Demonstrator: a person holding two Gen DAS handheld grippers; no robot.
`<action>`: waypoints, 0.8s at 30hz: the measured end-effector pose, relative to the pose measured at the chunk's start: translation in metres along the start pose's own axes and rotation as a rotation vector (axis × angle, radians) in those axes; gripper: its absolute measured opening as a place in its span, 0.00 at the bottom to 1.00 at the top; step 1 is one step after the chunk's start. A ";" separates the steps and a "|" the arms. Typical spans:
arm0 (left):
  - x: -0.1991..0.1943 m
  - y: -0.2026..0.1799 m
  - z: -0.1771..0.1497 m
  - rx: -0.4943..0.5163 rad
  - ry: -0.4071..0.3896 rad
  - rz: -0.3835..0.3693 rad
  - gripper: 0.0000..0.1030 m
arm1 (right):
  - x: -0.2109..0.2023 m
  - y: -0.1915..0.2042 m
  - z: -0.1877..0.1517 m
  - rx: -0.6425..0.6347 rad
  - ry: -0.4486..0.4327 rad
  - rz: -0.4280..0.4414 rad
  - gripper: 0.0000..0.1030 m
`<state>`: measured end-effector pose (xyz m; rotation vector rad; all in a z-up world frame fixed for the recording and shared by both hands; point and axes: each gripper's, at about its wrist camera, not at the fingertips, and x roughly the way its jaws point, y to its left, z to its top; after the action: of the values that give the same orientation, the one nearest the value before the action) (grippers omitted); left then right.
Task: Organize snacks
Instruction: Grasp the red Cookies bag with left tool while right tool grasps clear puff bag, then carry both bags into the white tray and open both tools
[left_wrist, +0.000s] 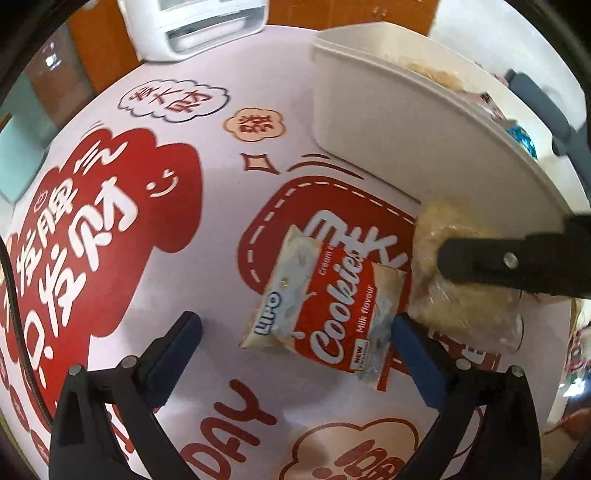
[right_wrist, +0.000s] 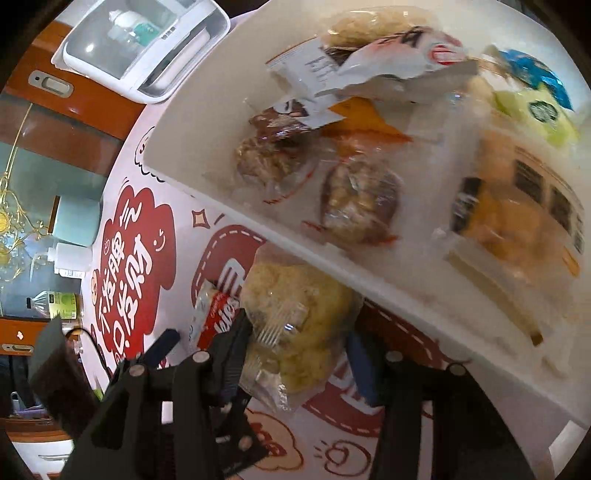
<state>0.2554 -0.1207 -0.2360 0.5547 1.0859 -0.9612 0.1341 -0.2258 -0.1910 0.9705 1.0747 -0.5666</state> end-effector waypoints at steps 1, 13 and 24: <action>0.001 -0.001 0.000 0.002 0.001 0.008 0.99 | -0.002 -0.001 -0.003 -0.004 0.005 0.002 0.48; -0.019 -0.023 -0.016 0.003 -0.020 0.005 0.50 | -0.022 -0.017 -0.026 -0.062 0.011 0.012 0.47; -0.116 -0.025 -0.059 -0.198 -0.138 0.037 0.50 | -0.066 -0.006 -0.049 -0.279 -0.028 0.060 0.47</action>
<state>0.1883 -0.0436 -0.1510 0.3401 1.0292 -0.8363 0.0798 -0.1897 -0.1397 0.7458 1.0639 -0.3685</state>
